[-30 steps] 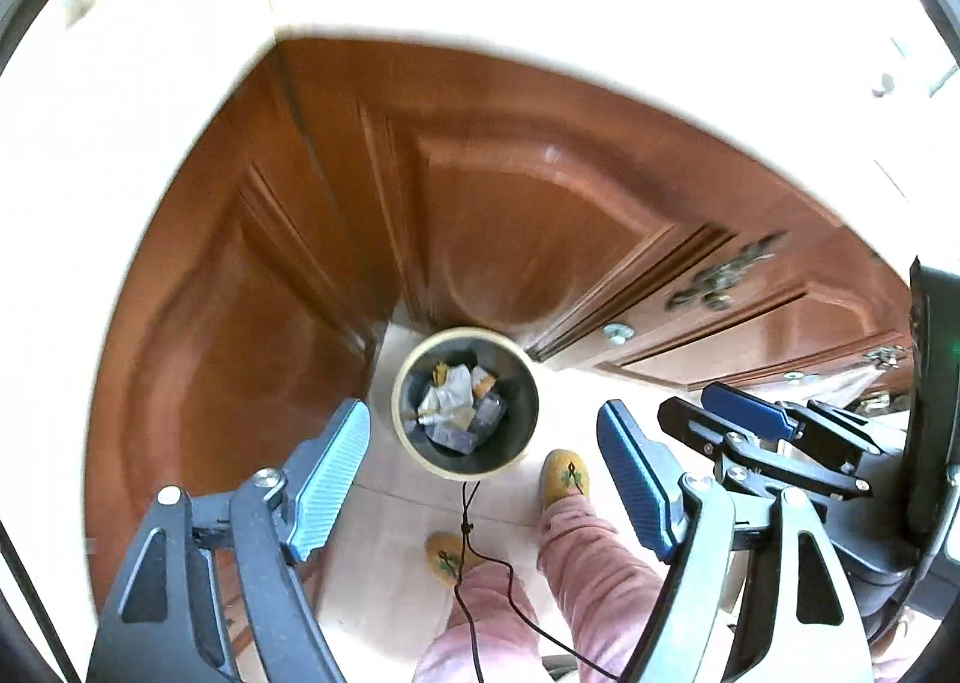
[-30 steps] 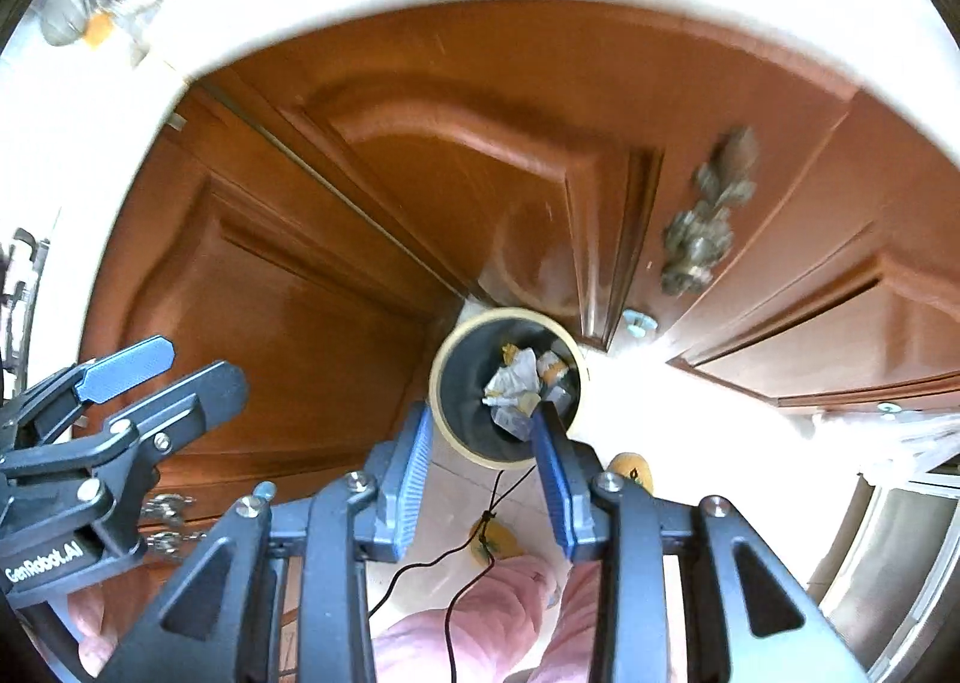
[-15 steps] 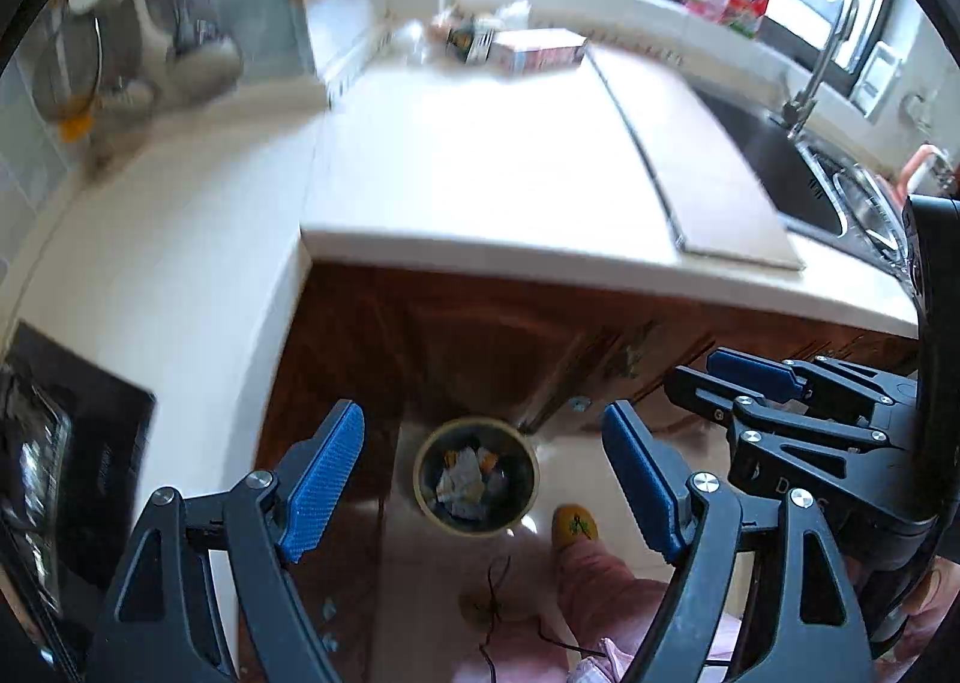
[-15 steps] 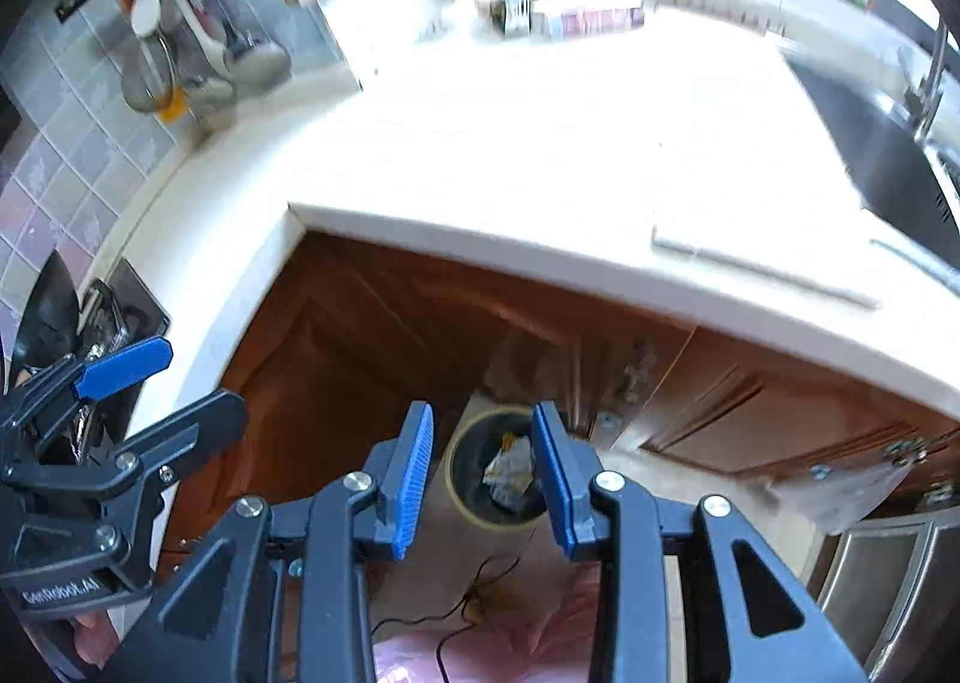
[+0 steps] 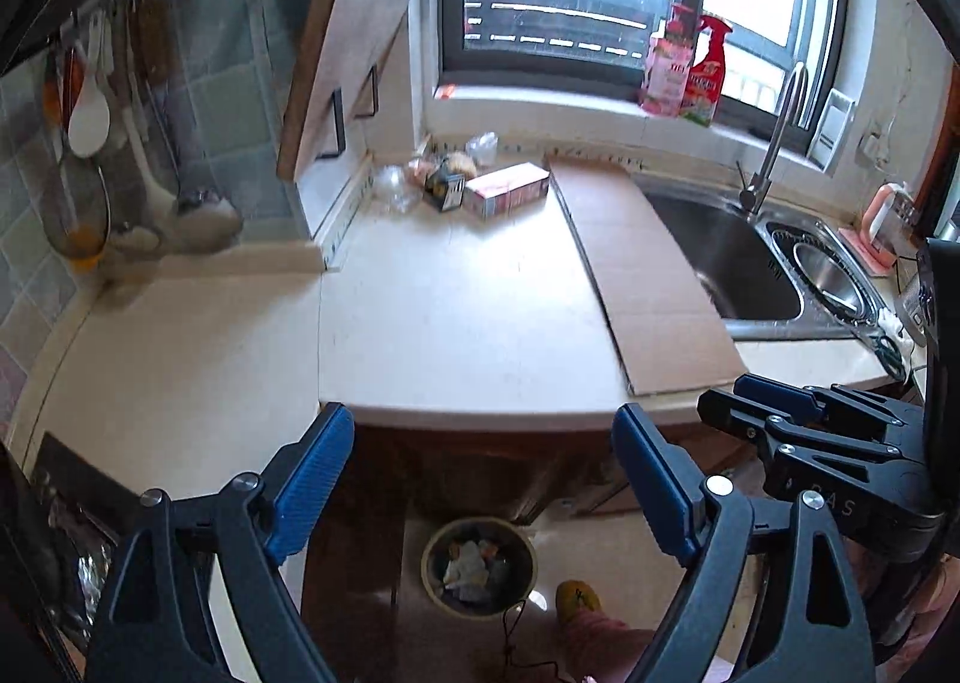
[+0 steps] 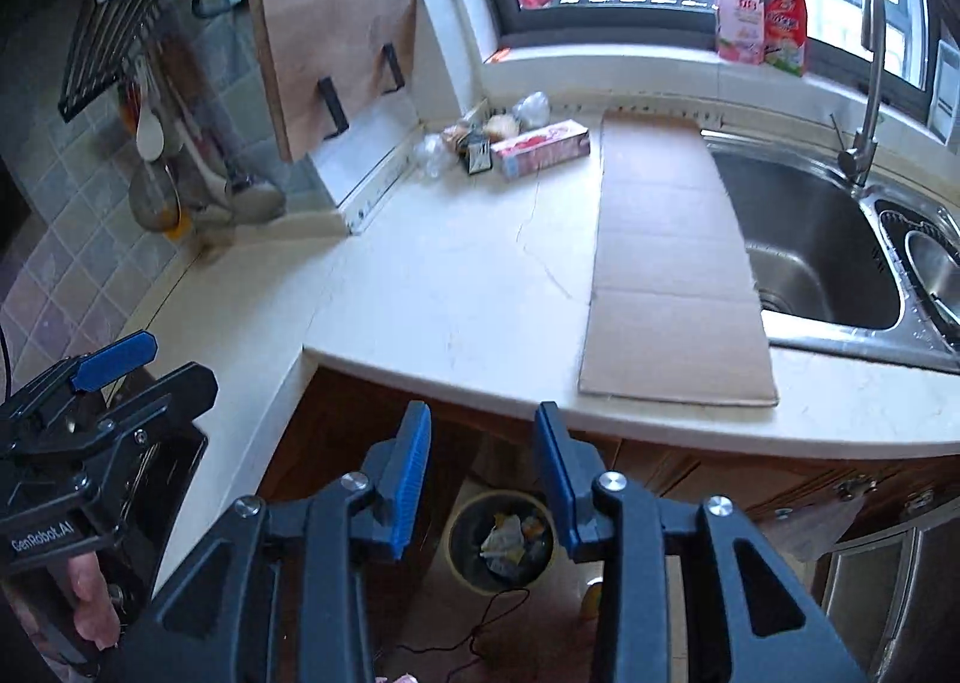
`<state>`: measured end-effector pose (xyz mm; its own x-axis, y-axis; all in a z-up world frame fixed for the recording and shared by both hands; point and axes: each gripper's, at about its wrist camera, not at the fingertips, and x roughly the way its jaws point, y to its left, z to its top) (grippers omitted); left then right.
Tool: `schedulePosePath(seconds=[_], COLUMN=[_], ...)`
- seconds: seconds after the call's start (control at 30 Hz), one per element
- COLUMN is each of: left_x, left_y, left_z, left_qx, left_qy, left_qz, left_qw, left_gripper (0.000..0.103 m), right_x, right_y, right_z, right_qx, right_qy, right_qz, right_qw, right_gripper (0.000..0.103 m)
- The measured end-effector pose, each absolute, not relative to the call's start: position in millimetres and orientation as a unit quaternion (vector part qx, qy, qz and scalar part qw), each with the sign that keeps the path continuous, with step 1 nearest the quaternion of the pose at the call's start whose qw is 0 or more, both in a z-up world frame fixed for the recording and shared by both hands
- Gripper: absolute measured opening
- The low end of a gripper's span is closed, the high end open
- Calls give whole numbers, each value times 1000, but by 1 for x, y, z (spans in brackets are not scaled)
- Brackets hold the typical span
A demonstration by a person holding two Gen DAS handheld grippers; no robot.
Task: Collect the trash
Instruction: 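Raise both tools back up over the counter, then move both open tools toward the strawberry milk carton by the wall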
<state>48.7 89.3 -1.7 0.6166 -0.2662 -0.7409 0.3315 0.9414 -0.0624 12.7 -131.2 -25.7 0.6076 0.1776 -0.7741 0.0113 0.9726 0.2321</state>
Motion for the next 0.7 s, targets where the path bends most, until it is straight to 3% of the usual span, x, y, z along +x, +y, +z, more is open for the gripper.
schedulePosePath(seconds=[0.3,0.7], left_x=[73,165], left_y=[70,27], left_z=[46,66], left_qx=[61,86], left_qy=[355,346], left_qz=[-184,-176], left_qw=[915,917], left_gripper=[100,101], right_x=[39,135], right_y=[-148,-181], right_z=[11,34], right_qx=[88,75], right_qy=[421,418], right_qz=[10,19], right_qw=[903,905], right_gripper=[37,37])
